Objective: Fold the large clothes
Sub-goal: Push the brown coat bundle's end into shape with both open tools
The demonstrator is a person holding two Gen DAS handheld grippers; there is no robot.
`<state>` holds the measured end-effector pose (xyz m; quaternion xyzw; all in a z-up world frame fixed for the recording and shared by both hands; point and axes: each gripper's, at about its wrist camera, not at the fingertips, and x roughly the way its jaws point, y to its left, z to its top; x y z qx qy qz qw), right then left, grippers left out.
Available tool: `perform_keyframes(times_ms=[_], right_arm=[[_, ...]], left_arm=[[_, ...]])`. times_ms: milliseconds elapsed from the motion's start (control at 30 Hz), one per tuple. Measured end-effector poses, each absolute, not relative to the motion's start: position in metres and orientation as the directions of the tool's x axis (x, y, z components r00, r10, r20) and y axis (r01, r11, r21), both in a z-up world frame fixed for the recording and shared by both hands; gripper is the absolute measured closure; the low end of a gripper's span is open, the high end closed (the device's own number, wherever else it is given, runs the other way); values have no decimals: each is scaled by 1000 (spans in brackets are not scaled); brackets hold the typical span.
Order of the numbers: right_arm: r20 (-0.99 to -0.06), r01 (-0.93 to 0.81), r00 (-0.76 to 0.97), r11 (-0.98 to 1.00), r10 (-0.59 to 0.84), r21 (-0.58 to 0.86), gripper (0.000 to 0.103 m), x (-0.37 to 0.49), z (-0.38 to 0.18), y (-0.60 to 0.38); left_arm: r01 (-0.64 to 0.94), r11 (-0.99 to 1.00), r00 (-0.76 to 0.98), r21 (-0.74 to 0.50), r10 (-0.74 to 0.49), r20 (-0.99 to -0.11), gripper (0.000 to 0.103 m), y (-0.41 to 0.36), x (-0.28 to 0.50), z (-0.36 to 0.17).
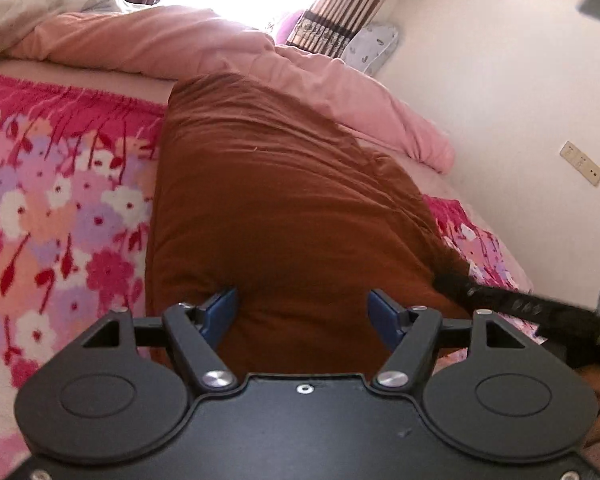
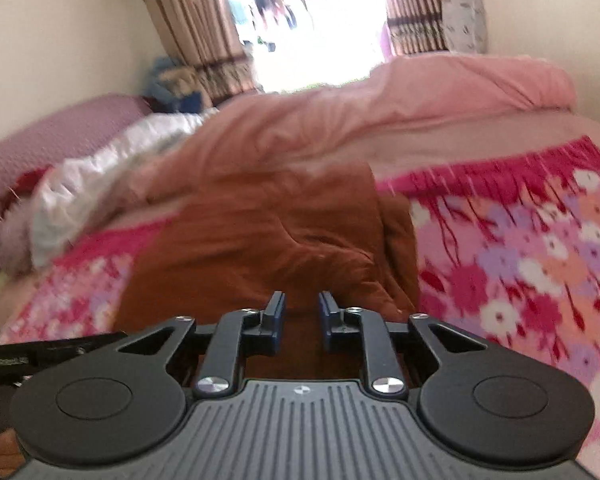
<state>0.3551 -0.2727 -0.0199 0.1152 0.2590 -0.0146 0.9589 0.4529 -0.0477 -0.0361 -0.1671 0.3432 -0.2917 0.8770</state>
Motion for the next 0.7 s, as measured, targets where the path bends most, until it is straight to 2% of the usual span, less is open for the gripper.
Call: perform_keyframes(times_ms=[67,133,300,333,467,700], right_arm=[[-506,106,862,970,20,219,100,356,-35,-276],[-495,106,869,965,28,241,103,355,-45,-281],[-485,111,874,963,22,245,103,346,-40,-278],[-483,115,875,966,12,232,102,342,-35,-274],[-452,126,891,980,-42,157,85,319,-16,-253],[-435,140,898,982,-72,126,85,295,-12,-236]], left_arm=[[392,777,598,-493,-623,-504,32,-47,454,-41],[399,785,605,-474,-614,-506,31,-48,451,-41],[384,813,632,-436,-577,-518,33,-47,437,-25],[387,825,648,-412,-561,-516,33,-47,430,-19],[391,863,711,-321,-505,-490,33,-45,393,-4],[365,875,726,-317,-481,-492,33,-47,380,-12]])
